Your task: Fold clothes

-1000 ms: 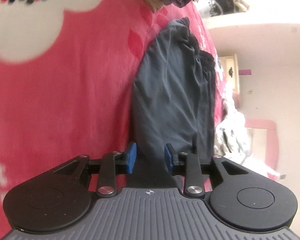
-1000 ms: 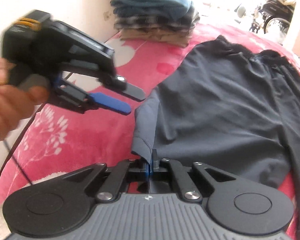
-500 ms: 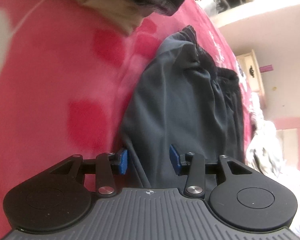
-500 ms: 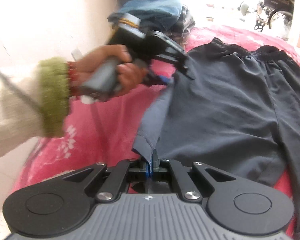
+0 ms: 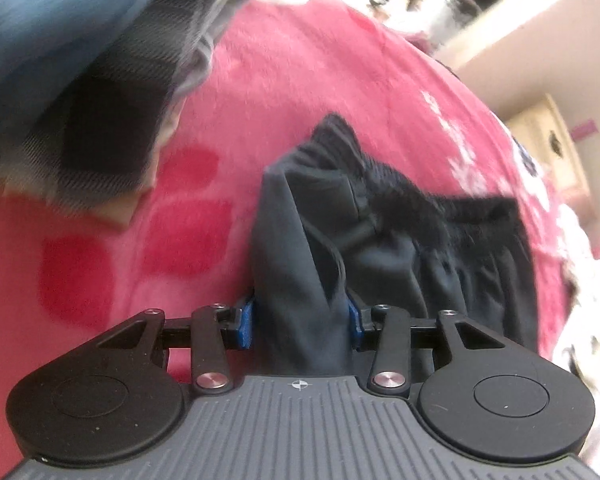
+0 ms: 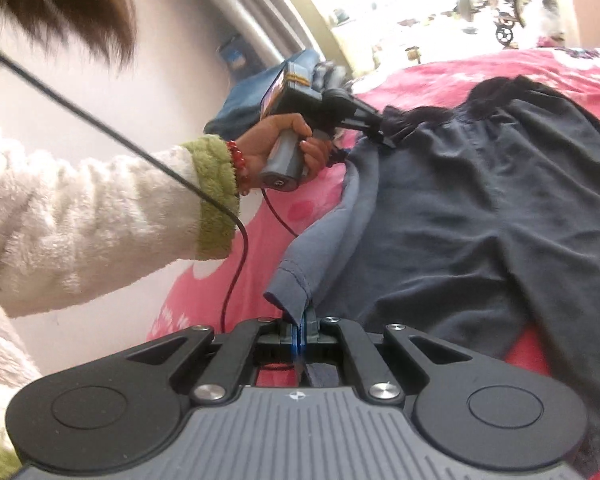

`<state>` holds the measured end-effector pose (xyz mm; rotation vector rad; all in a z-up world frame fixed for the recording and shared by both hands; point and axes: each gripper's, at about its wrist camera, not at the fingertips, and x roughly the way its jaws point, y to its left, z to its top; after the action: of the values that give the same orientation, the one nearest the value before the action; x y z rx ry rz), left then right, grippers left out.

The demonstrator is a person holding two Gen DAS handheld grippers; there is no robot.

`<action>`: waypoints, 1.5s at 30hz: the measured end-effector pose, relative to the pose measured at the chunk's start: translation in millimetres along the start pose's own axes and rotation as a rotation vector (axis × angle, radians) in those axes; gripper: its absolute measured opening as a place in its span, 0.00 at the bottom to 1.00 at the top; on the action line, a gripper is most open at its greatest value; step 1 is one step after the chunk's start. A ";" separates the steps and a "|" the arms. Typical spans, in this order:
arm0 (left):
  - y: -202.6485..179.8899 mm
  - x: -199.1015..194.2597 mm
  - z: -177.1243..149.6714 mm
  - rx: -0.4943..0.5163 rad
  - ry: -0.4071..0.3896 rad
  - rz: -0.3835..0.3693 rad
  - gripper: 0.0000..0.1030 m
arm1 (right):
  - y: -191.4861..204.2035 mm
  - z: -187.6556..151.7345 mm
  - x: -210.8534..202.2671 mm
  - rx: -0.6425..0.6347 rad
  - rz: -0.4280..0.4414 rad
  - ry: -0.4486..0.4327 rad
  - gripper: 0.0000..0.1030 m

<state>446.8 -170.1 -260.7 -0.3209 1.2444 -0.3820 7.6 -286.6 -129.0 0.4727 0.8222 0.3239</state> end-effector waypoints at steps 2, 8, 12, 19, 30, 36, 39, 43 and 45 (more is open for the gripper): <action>-3.5 3.6 6.5 -0.042 -0.030 0.018 0.41 | -10.3 0.1 -10.0 0.027 -0.003 -0.021 0.02; -26.7 9.9 20.8 -0.101 -0.091 0.034 0.12 | -36.6 7.2 -45.9 0.059 -0.056 -0.106 0.02; -55.0 2.8 19.1 -0.074 -0.145 0.039 0.05 | -66.7 16.8 -72.8 0.084 -0.126 -0.177 0.02; -133.0 -4.9 14.4 0.007 -0.214 -0.002 0.05 | -144.8 28.0 -131.5 0.211 -0.255 -0.328 0.02; -247.6 47.7 -12.8 0.277 -0.256 0.094 0.05 | -261.3 -9.3 -156.5 0.517 -0.320 -0.402 0.02; -284.4 79.5 -26.3 0.374 -0.258 0.157 0.05 | -288.9 -33.1 -160.4 0.627 -0.310 -0.417 0.02; -296.7 93.4 -32.8 0.429 -0.253 0.184 0.16 | -304.9 -43.3 -159.1 0.680 -0.329 -0.416 0.01; -301.0 95.3 -35.6 0.436 -0.228 0.127 0.49 | -334.8 -61.0 -156.2 0.791 -0.346 -0.423 0.01; -300.7 81.4 -37.0 0.438 -0.219 0.059 0.66 | -344.2 -68.8 -156.7 0.822 -0.368 -0.421 0.01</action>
<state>401.7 -476.3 -209.2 0.0492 0.9244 -0.5408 -113.0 -630.6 -251.0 1.0920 0.5824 -0.4729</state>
